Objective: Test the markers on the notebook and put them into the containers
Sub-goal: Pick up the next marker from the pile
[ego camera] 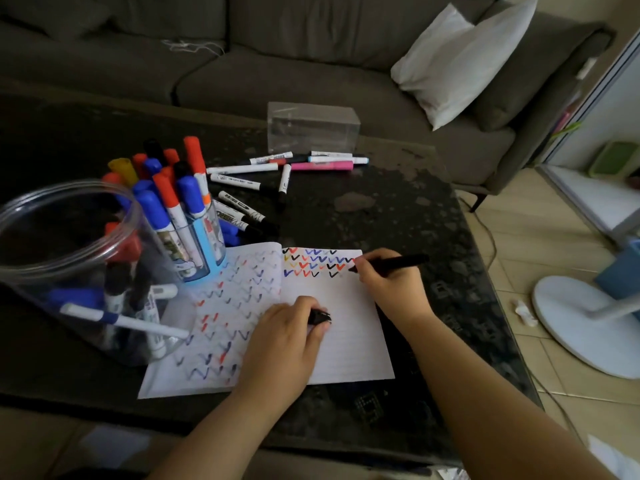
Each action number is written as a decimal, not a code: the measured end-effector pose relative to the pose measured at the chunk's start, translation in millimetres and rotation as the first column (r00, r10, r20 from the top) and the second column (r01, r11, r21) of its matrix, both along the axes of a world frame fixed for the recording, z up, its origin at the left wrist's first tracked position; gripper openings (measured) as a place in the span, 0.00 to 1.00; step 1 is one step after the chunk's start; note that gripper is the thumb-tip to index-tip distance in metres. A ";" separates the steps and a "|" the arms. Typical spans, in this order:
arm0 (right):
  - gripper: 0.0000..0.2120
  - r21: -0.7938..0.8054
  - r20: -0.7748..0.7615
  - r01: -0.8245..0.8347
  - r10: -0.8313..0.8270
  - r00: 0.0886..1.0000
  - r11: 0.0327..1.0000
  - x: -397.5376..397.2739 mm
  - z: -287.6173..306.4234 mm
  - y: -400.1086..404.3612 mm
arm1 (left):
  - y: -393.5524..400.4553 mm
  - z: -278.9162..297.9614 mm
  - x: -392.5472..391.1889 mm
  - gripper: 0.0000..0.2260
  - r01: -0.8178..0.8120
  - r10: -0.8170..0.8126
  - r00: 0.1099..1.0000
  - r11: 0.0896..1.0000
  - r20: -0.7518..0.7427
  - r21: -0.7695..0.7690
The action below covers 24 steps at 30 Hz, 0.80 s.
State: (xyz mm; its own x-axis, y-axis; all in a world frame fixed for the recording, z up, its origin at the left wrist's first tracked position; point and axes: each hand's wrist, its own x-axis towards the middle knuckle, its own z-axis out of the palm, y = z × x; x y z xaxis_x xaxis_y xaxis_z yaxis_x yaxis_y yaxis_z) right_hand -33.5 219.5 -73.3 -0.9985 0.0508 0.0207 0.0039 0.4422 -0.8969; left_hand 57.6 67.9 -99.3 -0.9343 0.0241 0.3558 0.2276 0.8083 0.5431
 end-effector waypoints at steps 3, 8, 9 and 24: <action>0.04 -0.011 -0.076 0.030 -0.031 0.997 0.999 -6.0 -9.4 -0.4 | -0.7 -4.1 -1.2 0.08 -0.001 0.001 0.999 1.000 -0.032 -0.004; 0.07 0.025 -0.063 0.016 -0.014 0.998 1.000 -8.0 -14.5 1.5 | 0.6 -4.9 -1.3 0.09 -0.001 0.000 0.999 1.000 -0.050 -0.019; 0.07 0.036 -0.057 0.012 -0.010 0.998 0.999 -8.5 -15.1 1.9 | 0.9 -4.7 -1.3 0.09 -0.004 0.003 0.999 1.000 -0.047 -0.016; 0.10 0.063 -0.009 0.076 -0.075 0.997 0.995 -10.2 -13.6 1.5 | -0.5 -6.3 -1.0 0.09 -0.018 0.018 1.000 1.000 -0.019 -0.008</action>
State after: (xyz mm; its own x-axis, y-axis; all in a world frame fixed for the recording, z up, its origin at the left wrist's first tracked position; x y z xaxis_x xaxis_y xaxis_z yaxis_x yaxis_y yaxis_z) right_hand -43.7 221.1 -86.9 -0.9917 0.1246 0.0332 0.0334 0.4970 -0.8671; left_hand 56.6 67.5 -105.5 -0.9276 0.0106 0.3735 0.2237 0.8165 0.5323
